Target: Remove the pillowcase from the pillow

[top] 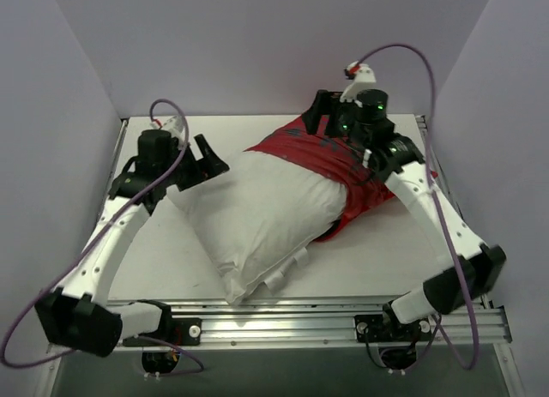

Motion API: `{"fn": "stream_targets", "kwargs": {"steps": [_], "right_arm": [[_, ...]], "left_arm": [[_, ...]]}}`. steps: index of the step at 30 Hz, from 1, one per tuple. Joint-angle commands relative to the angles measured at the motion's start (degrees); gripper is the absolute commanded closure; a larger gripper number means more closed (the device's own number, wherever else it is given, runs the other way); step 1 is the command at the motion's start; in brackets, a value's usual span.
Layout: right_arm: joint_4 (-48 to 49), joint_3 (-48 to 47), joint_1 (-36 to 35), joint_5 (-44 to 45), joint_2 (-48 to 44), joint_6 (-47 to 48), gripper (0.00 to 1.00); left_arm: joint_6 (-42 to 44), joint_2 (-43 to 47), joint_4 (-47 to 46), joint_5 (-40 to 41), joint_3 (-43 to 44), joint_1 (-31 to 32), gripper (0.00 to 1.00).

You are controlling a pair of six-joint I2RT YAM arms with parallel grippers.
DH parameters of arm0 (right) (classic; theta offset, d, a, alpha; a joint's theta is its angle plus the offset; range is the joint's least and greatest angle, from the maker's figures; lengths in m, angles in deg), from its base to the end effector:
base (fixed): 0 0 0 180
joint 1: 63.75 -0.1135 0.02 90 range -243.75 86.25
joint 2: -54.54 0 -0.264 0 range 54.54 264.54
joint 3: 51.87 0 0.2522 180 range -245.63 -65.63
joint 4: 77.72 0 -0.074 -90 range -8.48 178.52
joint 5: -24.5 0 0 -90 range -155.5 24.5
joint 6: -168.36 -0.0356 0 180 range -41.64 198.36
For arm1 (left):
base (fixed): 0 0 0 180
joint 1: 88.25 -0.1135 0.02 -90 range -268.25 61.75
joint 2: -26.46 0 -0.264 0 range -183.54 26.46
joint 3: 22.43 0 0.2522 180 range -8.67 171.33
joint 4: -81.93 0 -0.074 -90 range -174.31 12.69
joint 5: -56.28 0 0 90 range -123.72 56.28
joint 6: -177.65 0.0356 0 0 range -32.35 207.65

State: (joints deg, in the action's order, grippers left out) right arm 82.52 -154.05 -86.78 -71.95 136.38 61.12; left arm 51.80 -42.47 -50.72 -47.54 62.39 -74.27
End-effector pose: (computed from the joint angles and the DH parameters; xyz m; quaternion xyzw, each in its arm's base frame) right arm 0.3006 0.1321 0.4636 -0.0754 0.6995 0.2814 0.6526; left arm 0.2505 -0.0711 0.3722 -0.1065 0.8614 -0.2997 0.3960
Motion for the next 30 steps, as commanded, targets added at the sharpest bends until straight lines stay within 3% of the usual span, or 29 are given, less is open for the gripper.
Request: {"fn": "stream_targets", "kwargs": {"steps": [1,4,7,10,13,18,23,30], "right_arm": [[0.11,2.19,-2.46,1.98,11.11,5.63,0.20],[-2.51,5.96,-3.42,1.80,16.40,6.07,0.20],[-3.93,13.34,-6.40,3.55,14.51,4.67,0.22],[-3.40,25.11,-9.65,3.82,7.93,0.63,0.23],[-5.33,32.86,-12.73,5.92,1.51,-4.01,0.23],[-4.11,38.76,-18.45,10.06,-5.63,-9.57,0.23],[-0.07,38.07,-19.34,9.45,-7.31,-9.49,0.23],[0.20,34.11,-19.86,9.97,-5.73,-5.80,0.23]], "left_arm": [[-1.85,-5.59,-9.67,4.24,-0.22,4.82,0.06],[-3.34,-9.55,-11.78,5.39,-6.01,7.81,0.06],[-5.44,-8.34,-13.71,4.25,-17.25,9.57,0.06],[-6.94,0.15,-13.81,1.71,-28.50,10.45,0.06],[-6.51,9.64,-8.20,-0.58,-31.60,10.37,0.06],[-6.07,15.84,0.17,4.06,-22.66,8.61,0.06],[-4.84,4.88,0.78,3.20,-10.89,6.59,0.06],[-3.08,-7.00,0.00,-4.88,-7.87,6.85,0.06]]}}
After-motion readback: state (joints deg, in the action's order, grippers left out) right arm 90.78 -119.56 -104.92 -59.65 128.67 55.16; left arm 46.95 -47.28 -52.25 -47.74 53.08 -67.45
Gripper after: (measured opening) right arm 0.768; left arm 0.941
